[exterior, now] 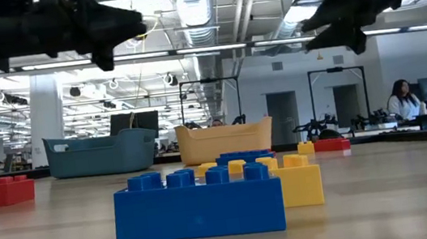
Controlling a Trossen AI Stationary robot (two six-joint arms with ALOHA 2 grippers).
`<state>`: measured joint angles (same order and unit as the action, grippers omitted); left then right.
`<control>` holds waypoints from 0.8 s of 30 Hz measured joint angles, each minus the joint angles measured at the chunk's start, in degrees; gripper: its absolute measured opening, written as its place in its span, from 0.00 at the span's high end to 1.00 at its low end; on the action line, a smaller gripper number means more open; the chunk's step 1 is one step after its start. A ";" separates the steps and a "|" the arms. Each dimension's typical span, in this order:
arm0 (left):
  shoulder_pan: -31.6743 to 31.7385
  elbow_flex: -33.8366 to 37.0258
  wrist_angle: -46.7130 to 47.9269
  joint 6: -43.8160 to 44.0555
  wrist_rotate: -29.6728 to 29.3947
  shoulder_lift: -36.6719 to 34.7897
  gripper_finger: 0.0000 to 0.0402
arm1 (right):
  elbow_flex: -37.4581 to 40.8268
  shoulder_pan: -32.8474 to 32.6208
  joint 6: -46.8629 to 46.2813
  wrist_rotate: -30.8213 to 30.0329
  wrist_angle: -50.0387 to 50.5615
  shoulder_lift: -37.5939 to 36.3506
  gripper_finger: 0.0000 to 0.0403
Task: Sort & place blocks by color
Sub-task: Put the red game piece into the blue bin
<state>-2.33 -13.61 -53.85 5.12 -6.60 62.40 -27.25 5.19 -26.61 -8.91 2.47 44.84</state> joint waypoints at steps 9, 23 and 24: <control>2.56 4.94 0.24 0.35 -0.31 -10.97 0.72 | -4.99 6.50 8.77 -2.17 4.97 8.53 0.43; 2.54 5.16 2.29 2.64 0.14 -10.68 0.72 | -8.76 21.89 7.15 -3.15 14.71 20.65 0.43; 2.54 5.16 2.32 2.67 0.16 -10.68 0.72 | -8.76 22.80 7.15 -3.08 15.85 21.66 0.43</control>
<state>0.21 -8.45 -51.53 7.79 -6.44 51.72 -36.01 28.00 -19.46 -11.99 18.32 66.51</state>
